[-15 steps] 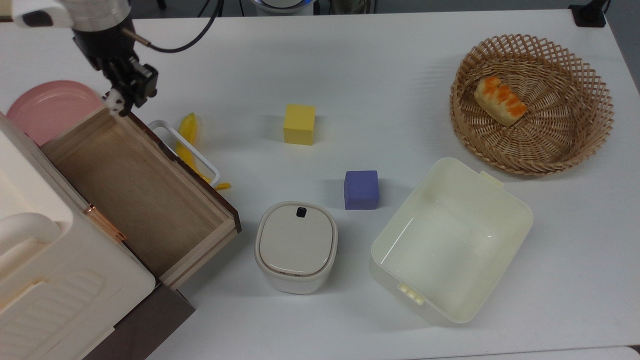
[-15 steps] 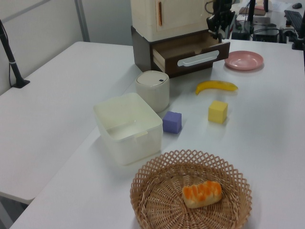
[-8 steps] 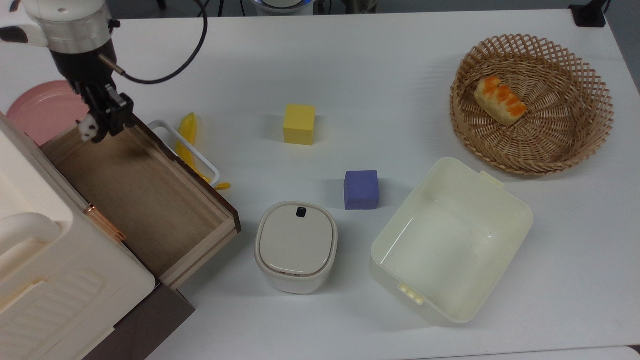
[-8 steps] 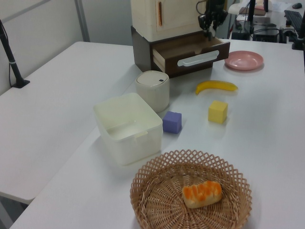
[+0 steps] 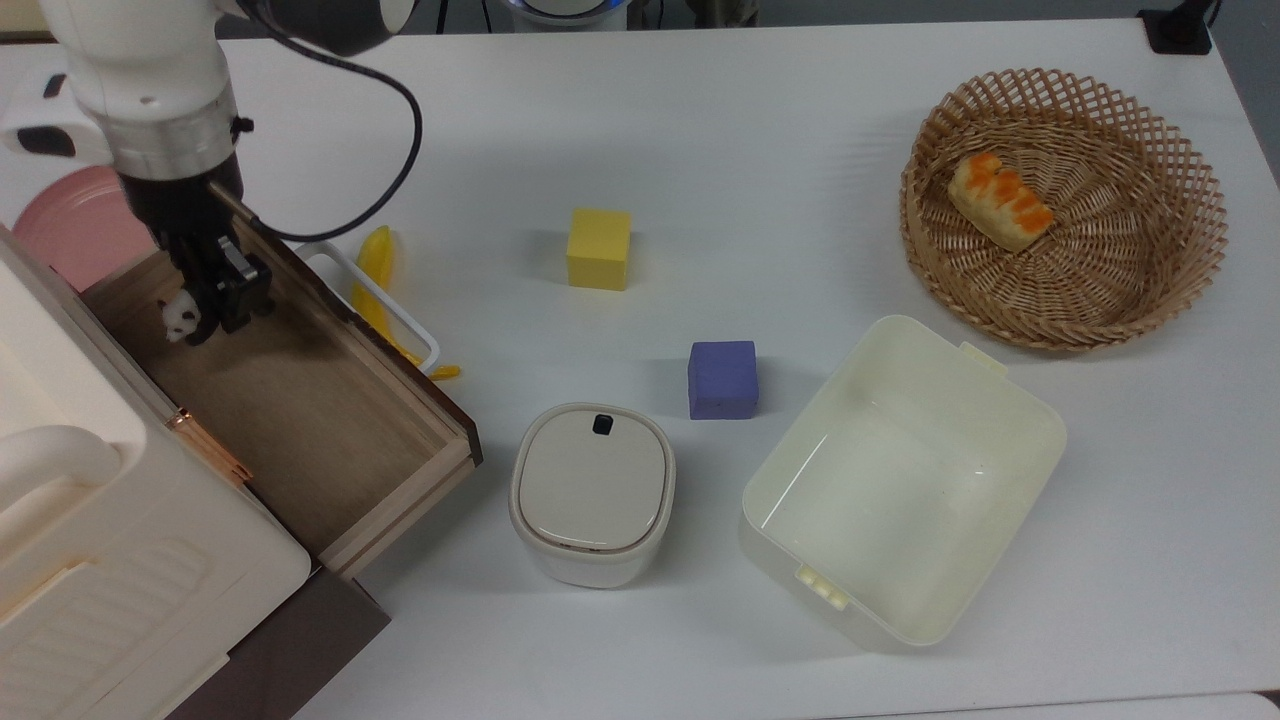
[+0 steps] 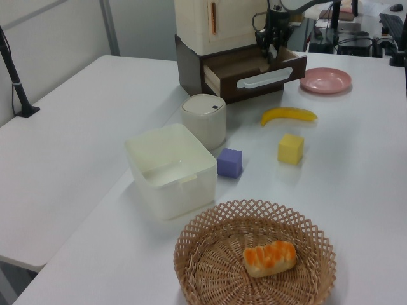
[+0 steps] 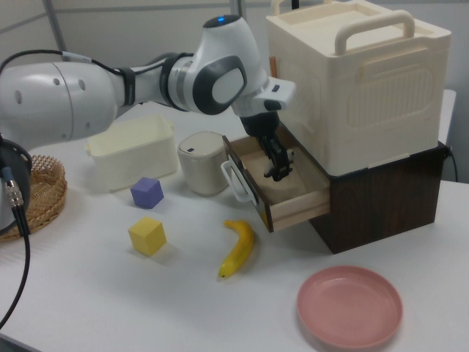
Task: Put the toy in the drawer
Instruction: 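Lower the panda toy into the open drawer, then open the gripper to release the panda and lift out of the drawer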
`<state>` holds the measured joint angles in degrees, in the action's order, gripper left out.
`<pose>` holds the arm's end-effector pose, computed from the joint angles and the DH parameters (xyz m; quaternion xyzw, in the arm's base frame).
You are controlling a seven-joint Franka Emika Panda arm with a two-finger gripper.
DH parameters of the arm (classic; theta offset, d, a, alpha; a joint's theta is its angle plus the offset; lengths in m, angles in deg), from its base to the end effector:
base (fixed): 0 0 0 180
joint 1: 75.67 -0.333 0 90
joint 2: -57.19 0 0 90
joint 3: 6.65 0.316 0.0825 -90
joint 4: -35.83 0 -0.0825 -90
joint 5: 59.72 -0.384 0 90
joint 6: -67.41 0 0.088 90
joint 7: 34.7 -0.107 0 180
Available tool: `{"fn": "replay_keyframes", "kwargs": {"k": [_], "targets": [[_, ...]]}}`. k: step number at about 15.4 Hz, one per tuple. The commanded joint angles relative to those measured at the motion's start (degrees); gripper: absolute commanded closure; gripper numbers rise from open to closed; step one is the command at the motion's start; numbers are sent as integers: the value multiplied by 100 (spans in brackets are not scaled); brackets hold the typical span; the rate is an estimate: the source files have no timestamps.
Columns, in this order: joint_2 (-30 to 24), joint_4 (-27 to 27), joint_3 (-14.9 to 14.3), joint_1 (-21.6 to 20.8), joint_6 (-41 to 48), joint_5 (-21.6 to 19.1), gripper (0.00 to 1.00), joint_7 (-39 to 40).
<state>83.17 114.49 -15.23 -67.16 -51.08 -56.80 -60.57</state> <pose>0.6889 -0.1931 0.4839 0.9295 -0.3435 0.1266 0.0457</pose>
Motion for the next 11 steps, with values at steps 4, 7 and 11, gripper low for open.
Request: {"fn": "replay_keyframes", "kwargs": {"k": [4,7,11], "targets": [[513,-96,-231,-139,-333,15,56,-67],[523,-78,-223,-147,-333,24,25,-102],[461,-43,-231,-156,-324,33,17,-85]]}}
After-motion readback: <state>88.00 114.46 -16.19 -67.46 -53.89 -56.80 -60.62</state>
